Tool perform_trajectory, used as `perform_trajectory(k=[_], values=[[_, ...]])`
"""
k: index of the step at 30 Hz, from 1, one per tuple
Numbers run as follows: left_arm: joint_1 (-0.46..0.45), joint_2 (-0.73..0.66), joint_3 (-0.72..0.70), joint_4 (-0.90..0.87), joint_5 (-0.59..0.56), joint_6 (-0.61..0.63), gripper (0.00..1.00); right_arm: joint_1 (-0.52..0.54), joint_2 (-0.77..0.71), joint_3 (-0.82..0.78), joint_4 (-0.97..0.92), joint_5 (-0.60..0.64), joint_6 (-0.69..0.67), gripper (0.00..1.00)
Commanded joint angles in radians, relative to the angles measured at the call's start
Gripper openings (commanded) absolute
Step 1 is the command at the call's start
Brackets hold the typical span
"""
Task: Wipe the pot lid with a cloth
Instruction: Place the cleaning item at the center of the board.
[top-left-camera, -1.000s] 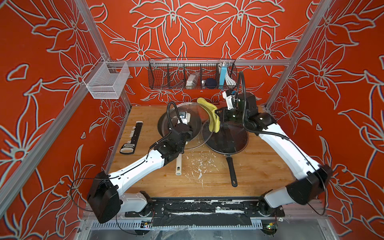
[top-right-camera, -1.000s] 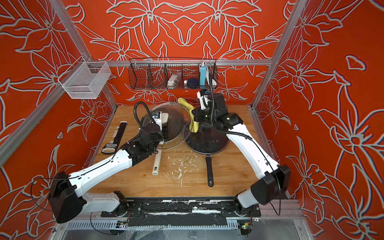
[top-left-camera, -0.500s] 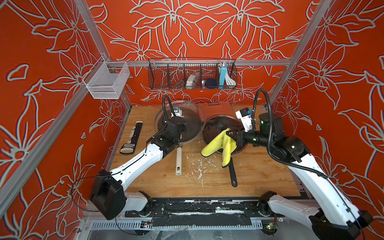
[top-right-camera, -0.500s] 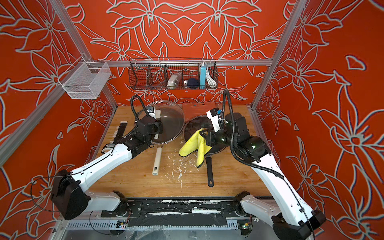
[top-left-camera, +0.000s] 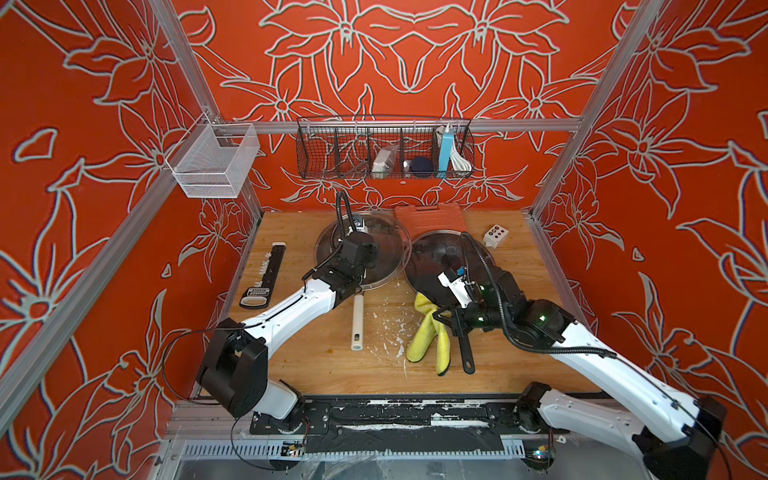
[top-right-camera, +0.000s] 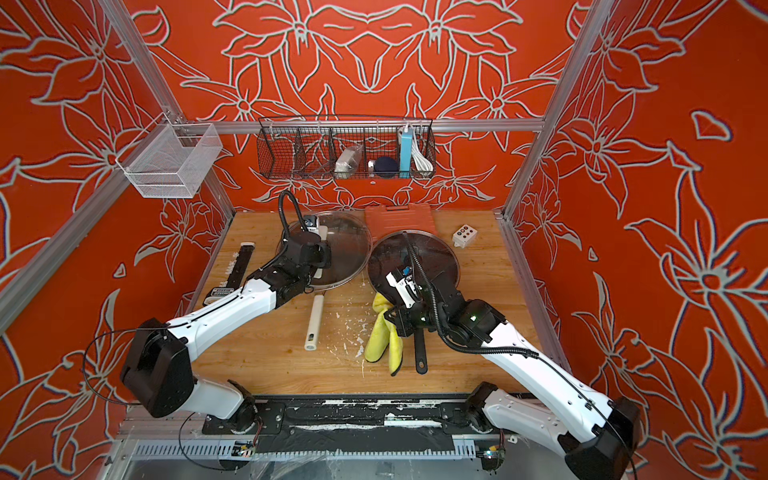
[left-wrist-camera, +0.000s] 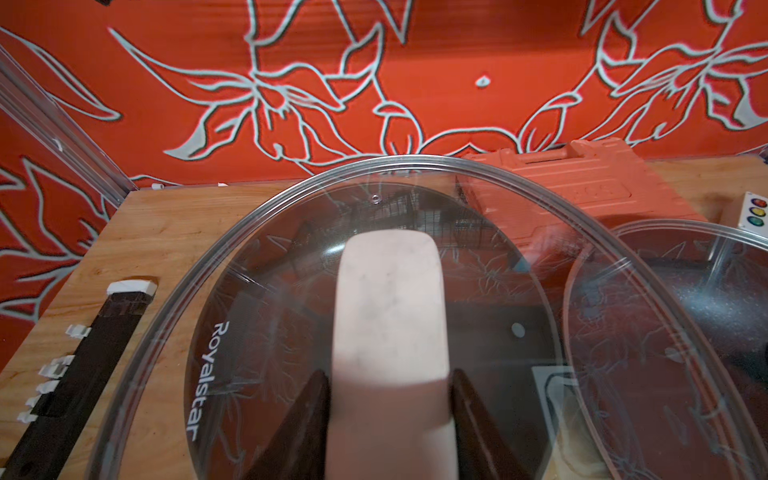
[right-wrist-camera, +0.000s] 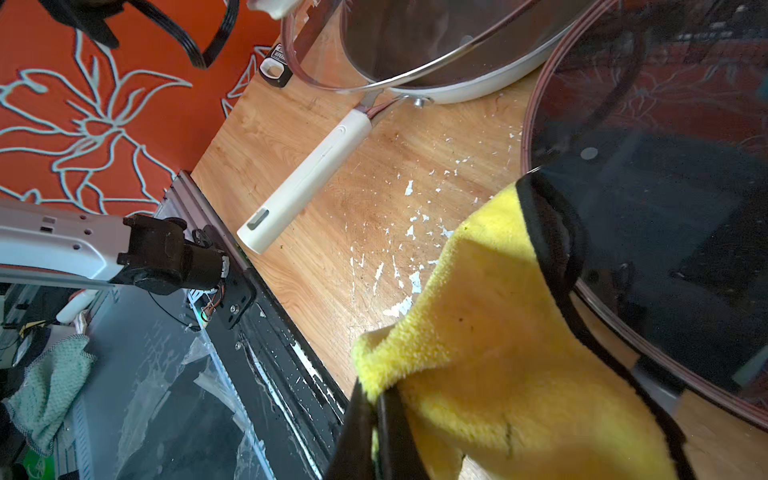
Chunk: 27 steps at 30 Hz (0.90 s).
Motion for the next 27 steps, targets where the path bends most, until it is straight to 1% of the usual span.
perform_trajectory(k=[1,2,4,5,7,10,13,15,17,18,23,27], values=[[0.026,-0.020,0.051,0.260,-0.023,-0.037,0.00,0.026,0.006,-0.053,0.169,0.056,0.042,0.06],[0.030,-0.016,0.050,0.263,-0.021,-0.037,0.00,0.033,0.015,-0.064,0.184,0.073,0.044,0.13],[0.038,-0.006,0.047,0.272,-0.015,-0.044,0.00,0.056,0.046,-0.078,0.217,0.100,0.038,0.30],[0.041,-0.003,0.046,0.275,-0.012,-0.046,0.00,0.063,0.066,-0.080,0.228,0.106,0.038,0.35],[0.047,0.008,0.046,0.281,-0.006,-0.050,0.00,0.078,0.110,-0.078,0.252,0.110,0.036,0.45],[0.051,0.023,0.047,0.287,-0.004,-0.047,0.00,0.105,0.155,-0.062,0.270,0.131,0.037,0.57],[0.060,0.039,0.050,0.294,0.003,-0.047,0.00,0.120,0.159,-0.043,0.268,0.170,0.039,0.67],[0.065,0.050,0.053,0.295,0.008,-0.050,0.00,0.120,0.149,-0.027,0.250,0.202,0.042,0.78],[0.069,0.059,0.055,0.300,0.009,-0.050,0.00,0.121,0.135,0.002,0.210,0.248,0.037,0.87],[0.070,0.067,0.055,0.307,0.010,-0.045,0.00,0.122,0.129,0.020,0.184,0.277,0.035,0.97],[0.073,0.095,0.076,0.311,0.000,-0.016,0.00,0.121,0.087,0.074,0.038,0.411,0.022,0.97],[0.076,0.118,0.084,0.335,-0.002,0.015,0.00,0.121,0.020,0.063,-0.025,0.462,0.009,0.97]])
